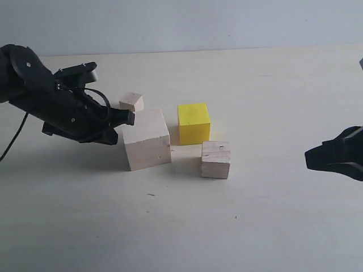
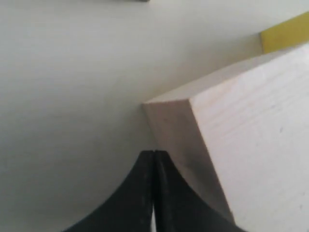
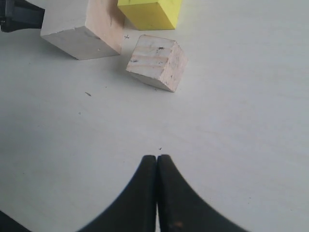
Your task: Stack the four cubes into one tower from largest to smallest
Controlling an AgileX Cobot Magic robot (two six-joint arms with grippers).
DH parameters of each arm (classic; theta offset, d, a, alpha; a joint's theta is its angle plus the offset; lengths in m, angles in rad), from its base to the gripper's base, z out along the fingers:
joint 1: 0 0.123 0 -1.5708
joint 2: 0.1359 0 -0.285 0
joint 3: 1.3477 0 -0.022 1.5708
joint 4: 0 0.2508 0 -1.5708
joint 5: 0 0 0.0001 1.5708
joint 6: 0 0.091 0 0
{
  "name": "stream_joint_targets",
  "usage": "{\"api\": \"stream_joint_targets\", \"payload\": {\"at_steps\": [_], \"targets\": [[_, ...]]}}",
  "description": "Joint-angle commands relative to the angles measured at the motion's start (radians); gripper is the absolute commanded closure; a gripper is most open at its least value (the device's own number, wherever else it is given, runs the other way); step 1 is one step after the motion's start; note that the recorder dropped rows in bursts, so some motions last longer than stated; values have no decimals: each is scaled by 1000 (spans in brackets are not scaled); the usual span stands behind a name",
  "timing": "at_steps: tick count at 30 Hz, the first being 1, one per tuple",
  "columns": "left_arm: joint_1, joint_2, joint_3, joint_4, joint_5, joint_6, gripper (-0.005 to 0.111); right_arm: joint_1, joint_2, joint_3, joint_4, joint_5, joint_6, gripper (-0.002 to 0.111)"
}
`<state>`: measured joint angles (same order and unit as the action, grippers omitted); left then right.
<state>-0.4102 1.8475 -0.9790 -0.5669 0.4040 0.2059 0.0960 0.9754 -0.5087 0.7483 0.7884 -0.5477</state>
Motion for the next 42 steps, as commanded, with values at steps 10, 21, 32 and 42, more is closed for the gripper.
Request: {"api": "stream_joint_targets", "payload": {"at_steps": [10,21,32,42], "targets": [[-32,60,-100,-125,4,114,107,3,4,-7,-9,-1,-2,108],[-80,118,-149,-187,1,116,107,3,4,-7,-9,4,-2,108],[-138,118,-152,-232,-12,127,107,3,4,-7,-26,1,-2,108],[-138,-3,-45,-196,9,127,107,3,4,-7,-26,9,-2,108]]}}
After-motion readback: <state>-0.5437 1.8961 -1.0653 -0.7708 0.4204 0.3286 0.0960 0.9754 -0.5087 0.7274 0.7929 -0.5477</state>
